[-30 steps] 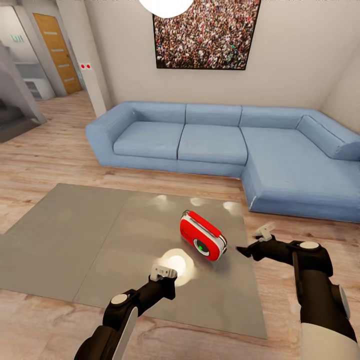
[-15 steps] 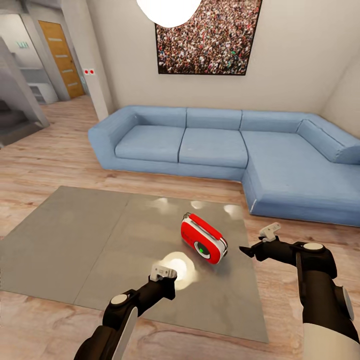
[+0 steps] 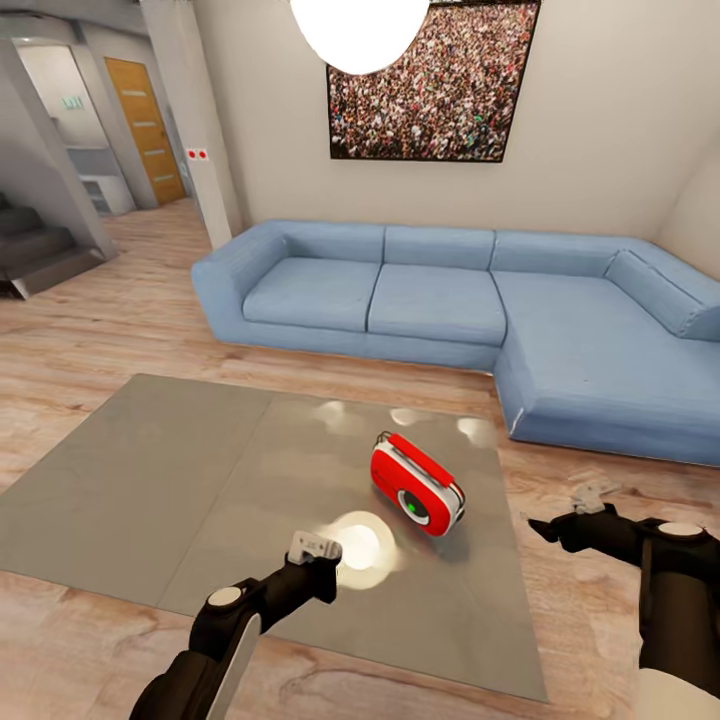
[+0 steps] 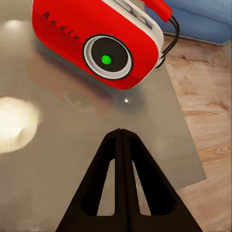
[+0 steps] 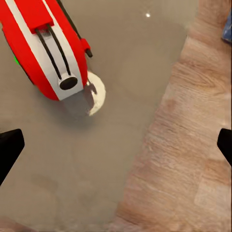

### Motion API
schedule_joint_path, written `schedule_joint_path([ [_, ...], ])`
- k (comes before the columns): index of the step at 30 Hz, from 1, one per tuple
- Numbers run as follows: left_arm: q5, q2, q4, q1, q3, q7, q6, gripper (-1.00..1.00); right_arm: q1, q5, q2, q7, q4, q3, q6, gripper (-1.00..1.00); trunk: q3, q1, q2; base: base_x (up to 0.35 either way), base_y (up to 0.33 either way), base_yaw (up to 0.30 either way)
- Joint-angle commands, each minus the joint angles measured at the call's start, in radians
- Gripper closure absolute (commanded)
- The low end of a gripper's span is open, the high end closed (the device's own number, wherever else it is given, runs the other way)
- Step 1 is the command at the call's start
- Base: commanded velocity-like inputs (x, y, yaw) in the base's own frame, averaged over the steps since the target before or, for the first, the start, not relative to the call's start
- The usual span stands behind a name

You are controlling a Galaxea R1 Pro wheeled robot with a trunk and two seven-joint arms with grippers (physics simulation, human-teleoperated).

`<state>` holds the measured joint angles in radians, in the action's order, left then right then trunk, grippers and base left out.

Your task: Turn on the radio receiver that's on the table in the living room.

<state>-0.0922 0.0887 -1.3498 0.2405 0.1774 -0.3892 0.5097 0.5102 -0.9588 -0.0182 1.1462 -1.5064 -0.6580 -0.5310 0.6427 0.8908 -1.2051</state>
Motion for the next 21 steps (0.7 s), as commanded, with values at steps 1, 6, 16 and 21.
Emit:
schedule_joint_path([
  [1, 0.000, -0.004, -0.001, 0.000, 0.000, -0.001, 0.009, 1.00, -0.006, -0.021, -0.001, 0.000, 0.000, -0.031, 0.022, -1.00, -0.002, 0.000, 0.000, 0.000, 0.000, 0.091],
  [6, -0.004, -0.028, -0.001, -0.001, 0.000, -0.015, 0.023, 1.00, -0.014, -0.076, -0.006, 0.002, 0.003, -0.132, 0.100, -1.00, -0.010, 0.000, 0.000, 0.000, 0.000, 0.091],
  [16, -0.025, -0.123, 0.024, -0.016, -0.001, -0.081, 0.026, 1.00, -0.016, -0.182, -0.003, -0.003, 0.108, -0.327, 0.238, -1.00, -0.025, 0.000, 0.000, 0.000, 0.000, 0.091],
  [21, -0.023, -0.152, 0.170, -0.026, -0.001, -0.082, 0.017, 1.00, -0.016, -0.266, 0.011, -0.089, 0.280, -0.486, 0.377, -1.00, -0.033, 0.000, 0.000, 0.000, 0.000, 0.091],
])
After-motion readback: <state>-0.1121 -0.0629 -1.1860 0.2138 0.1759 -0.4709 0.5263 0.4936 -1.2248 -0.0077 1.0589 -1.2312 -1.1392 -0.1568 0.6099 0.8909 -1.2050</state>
